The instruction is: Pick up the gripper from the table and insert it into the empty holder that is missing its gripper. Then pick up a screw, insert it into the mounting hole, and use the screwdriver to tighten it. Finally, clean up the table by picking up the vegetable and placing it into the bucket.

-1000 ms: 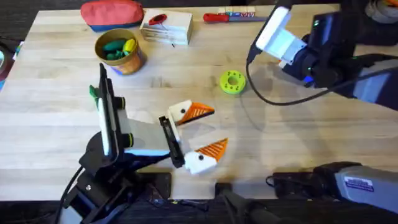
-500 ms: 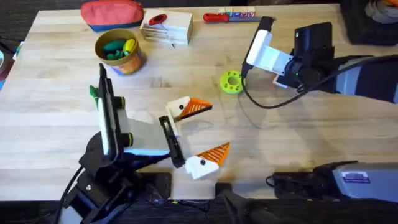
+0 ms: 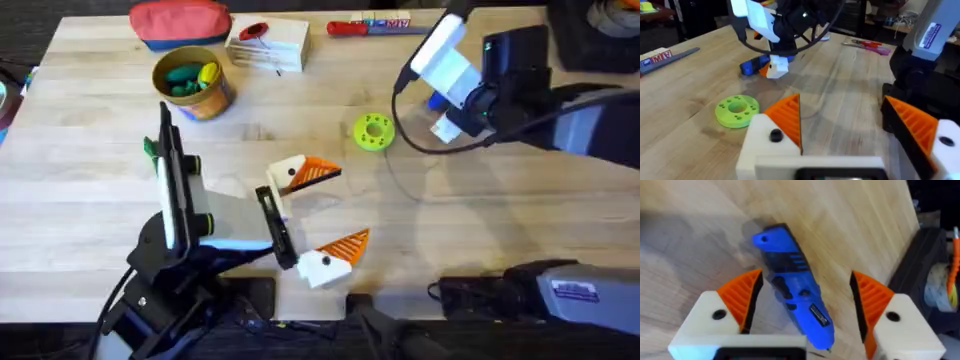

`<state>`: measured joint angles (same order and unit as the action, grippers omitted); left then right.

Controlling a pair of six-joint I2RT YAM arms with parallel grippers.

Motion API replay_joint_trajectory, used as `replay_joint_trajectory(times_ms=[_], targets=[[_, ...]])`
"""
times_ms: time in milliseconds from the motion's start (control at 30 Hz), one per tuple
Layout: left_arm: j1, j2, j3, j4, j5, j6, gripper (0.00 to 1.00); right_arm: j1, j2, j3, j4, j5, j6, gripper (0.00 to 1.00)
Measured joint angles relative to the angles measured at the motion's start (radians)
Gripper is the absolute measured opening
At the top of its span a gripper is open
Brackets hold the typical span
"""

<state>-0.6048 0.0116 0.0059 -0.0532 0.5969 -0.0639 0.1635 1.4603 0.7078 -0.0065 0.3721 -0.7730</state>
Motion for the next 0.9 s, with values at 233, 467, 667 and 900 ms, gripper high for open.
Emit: replay_joint_trajectory(times_ms=[233,467,667,900], targets=[[0.0,0.0,0.0,0.136,-0.051,0.0,0.986,0.0,-0.191,0.0,-0.103,0.0,0.165,0.993],[0.0,0.0,0.072,-0.064,-0.21,-0.053,0.988,0.0,-0.347,0.0,-0.136,-0.005,0.258,0.992],[0.0,0.028,0.379,-0.403,-0.456,-0.106,0.989,0.0,-0.455,0.0,-0.137,-0.101,0.293,0.994],[0.0,0.378,0.871,-0.855,-0.733,-0.132,0.989,0.0,-0.519,0.0,-0.137,-0.194,0.37,0.994]])
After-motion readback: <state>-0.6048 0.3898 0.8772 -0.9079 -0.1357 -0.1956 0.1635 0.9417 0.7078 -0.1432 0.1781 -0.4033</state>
